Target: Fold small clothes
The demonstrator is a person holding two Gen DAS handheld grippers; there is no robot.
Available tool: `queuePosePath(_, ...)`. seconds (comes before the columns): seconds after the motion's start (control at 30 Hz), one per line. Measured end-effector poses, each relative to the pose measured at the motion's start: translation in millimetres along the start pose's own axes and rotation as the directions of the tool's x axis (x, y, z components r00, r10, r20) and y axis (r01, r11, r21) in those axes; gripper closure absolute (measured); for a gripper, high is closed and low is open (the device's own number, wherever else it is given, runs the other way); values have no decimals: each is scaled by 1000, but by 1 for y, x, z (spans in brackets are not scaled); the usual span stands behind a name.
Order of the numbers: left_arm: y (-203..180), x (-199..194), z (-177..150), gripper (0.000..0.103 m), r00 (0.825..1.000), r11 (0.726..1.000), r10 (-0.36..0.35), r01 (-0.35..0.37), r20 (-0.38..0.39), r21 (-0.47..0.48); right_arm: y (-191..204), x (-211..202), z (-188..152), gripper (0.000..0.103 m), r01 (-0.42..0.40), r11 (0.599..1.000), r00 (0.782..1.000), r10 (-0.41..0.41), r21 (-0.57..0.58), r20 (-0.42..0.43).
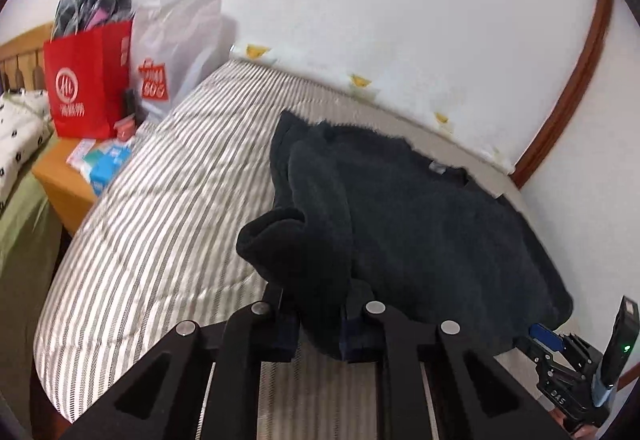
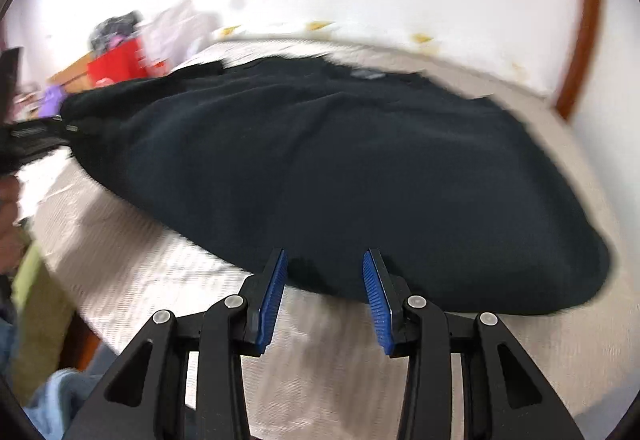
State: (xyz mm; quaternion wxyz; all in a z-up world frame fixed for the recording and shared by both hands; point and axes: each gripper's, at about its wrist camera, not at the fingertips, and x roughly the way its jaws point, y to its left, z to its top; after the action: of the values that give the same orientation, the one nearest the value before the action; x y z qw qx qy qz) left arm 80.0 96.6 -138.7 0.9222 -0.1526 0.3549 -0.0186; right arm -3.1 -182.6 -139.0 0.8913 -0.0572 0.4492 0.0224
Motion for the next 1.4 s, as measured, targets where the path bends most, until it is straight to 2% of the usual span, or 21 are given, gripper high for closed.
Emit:
queuePosePath(0.03,-9,-4,4,90,1000,1000,5,-5,16,20,-12,-5,-1,64,44,999,999,-44,22,16)
queuePosePath(0.13,-40,-10,13,91,999,996,-12,7,49,92,-49,-15,0,64,63,991,997,-67,116,24)
queuePosePath(0.27,-86,-12,27,91,994,984,-93,84,51,159,-95,-30,0,62,106,971,990,-123,214,65)
queuePosePath(0.4,-136,-3,32,91,979,959,-202,198,2,203,-118,-37,0,58,127,963,985,-150,237,82)
queuePosePath(0.5,-171,10,22,92,965,929,-259,262,-45,263,-130,-39,0,58,125,962,985,-150,244,87)
queuePosePath(0.63,-208,39,-2,91,950,891,-279,310,-138,332,-138,-41,-1,57,115,964,986,-140,241,87)
queuePosePath(0.73,-227,63,-20,91,944,871,-258,320,-207,372,-140,-39,2,57,108,966,987,-132,236,92)
queuePosePath(0.87,-237,83,-34,91,942,858,-230,315,-245,406,-140,-37,0,55,93,966,989,-119,242,92)
queuePosePath(1.0,-237,86,-37,88,934,854,-234,330,-269,402,-140,-32,-1,53,72,964,991,-97,255,89)
queuePosePath(1.2,-227,67,-37,83,931,848,-256,346,-261,402,-127,-25,9,50,48,970,994,-70,237,87)
queuePosePath(1.4,-204,43,-36,73,909,835,-328,406,-256,371,-105,-37,21,39,12,972,992,-42,235,123)
